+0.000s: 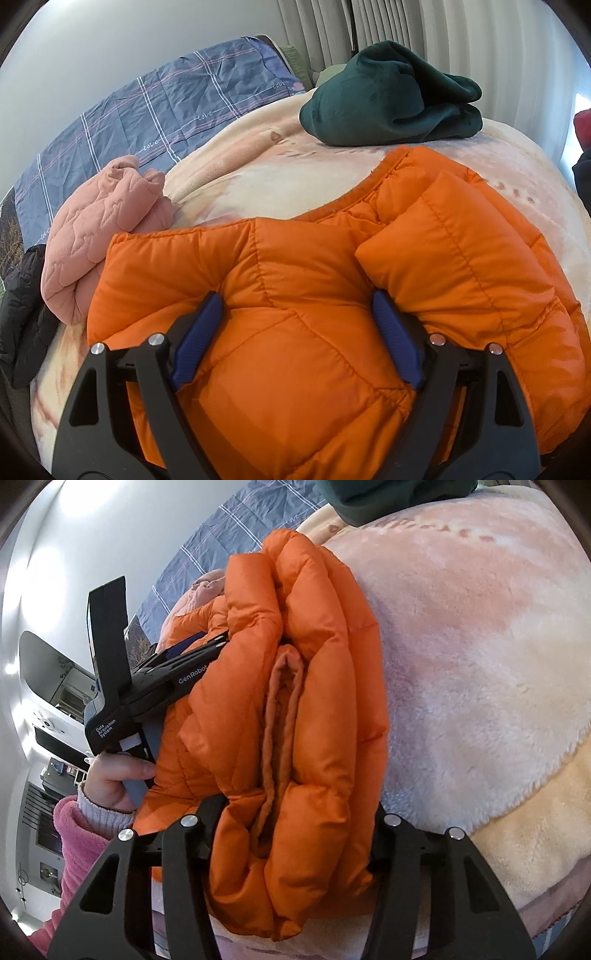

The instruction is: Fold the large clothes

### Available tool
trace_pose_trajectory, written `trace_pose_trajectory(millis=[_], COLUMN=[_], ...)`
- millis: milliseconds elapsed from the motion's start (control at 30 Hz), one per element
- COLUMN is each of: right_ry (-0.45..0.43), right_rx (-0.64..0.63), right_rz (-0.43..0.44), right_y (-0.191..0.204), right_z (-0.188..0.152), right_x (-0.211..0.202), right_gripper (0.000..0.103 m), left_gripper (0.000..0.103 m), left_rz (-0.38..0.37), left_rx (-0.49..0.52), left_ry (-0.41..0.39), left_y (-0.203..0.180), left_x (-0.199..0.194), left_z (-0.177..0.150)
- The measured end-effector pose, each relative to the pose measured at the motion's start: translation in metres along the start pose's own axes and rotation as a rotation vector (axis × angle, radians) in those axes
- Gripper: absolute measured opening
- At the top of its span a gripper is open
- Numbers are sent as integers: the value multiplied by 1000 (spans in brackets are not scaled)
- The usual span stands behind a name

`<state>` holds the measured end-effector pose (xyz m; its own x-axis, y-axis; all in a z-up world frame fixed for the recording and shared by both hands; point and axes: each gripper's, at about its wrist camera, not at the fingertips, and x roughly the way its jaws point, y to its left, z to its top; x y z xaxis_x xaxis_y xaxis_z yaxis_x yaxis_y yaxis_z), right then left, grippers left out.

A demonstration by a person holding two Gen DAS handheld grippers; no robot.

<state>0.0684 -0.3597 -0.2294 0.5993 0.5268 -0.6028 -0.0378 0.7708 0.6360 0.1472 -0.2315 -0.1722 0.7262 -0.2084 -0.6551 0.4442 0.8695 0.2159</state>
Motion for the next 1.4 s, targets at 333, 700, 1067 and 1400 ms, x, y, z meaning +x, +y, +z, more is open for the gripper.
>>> trace_pose_trajectory(millis=[333, 700, 1067, 1400], right_ry=[-53, -79, -91, -98], right_rx=[-63, -75, -88, -114], right_rz=[-39, -53, -52, -59], right_y=[6, 10, 11, 11], right_z=[-30, -42, -47, -53], right_x=[-8, -3, -3, 2], right_gripper=[53, 54, 55, 55], left_gripper=[85, 96, 101, 93], left_rz=[-18, -141, -442, -433], left_rx=[-60, -468, -674, -607], left_ry=[-54, 16, 98, 50], left_y=[15, 120, 134, 121], left_x=[-24, -37, 8, 15], left_z=[3, -44, -72, -64])
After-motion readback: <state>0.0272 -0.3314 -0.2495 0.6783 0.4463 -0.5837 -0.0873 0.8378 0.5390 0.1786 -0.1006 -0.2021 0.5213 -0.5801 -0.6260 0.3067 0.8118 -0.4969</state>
